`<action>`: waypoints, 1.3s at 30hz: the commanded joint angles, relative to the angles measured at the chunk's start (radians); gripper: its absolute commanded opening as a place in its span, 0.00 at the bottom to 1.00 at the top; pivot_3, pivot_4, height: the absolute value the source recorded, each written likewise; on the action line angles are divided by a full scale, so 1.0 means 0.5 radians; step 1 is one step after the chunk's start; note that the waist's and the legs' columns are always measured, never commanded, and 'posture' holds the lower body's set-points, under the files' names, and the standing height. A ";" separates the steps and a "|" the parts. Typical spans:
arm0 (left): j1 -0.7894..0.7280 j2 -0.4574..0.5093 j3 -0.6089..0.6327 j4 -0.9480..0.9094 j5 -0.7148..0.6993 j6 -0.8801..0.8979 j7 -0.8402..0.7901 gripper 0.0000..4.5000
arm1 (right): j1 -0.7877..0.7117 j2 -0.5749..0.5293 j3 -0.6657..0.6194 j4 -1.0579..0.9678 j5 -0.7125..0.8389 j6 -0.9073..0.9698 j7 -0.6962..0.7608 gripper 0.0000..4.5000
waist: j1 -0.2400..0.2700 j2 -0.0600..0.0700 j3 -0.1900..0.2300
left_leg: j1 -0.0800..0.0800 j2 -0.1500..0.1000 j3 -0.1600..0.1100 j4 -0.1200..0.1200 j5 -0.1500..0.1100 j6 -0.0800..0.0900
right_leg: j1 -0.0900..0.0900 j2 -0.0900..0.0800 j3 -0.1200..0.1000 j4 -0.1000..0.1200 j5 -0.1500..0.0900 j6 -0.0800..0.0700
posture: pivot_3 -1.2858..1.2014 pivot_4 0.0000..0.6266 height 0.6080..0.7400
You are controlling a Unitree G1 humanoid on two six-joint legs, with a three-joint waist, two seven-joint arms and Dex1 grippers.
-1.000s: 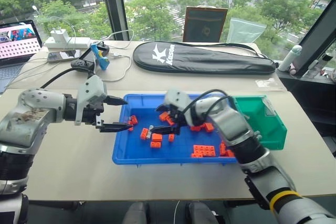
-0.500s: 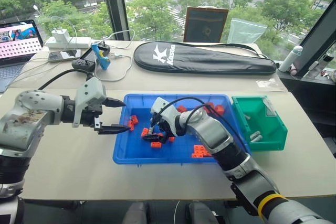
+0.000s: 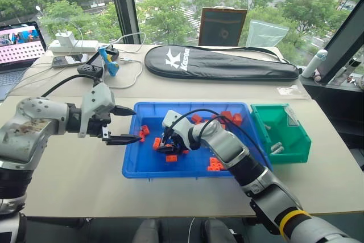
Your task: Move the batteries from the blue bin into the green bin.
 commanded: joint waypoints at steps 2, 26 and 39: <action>-0.038 0.007 0.044 -0.048 -0.019 -0.016 0.002 1.00 | -0.070 -0.066 -0.025 -0.121 -0.017 -0.058 0.042 0.56 | 0.000 0.000 0.000 | 0.000 0.000 0.000 0.000 0.000 0.000 | 0.000 0.000 0.000 0.000 0.000 0.000 | 0.52 0.24 1.00; -0.503 -0.643 -0.106 0.353 0.012 -0.112 0.161 1.00 | 0.055 -1.882 -0.881 -0.184 0.245 -0.059 0.646 0.56 | 0.032 -0.001 0.000 | 0.000 -0.004 0.003 -0.001 -0.001 0.001 | 0.003 -0.004 0.000 -0.006 0.000 0.000 | 0.52 0.24 1.00; -0.525 -0.740 -0.098 0.386 0.193 -0.240 0.392 1.00 | 0.337 -1.874 -0.801 -0.178 0.066 -0.257 0.538 0.95 | 0.010 0.000 0.000 | 0.001 -0.005 0.005 -0.001 -0.001 0.001 | 0.002 -0.005 0.005 -0.004 0.000 0.000 | 0.52 0.24 1.00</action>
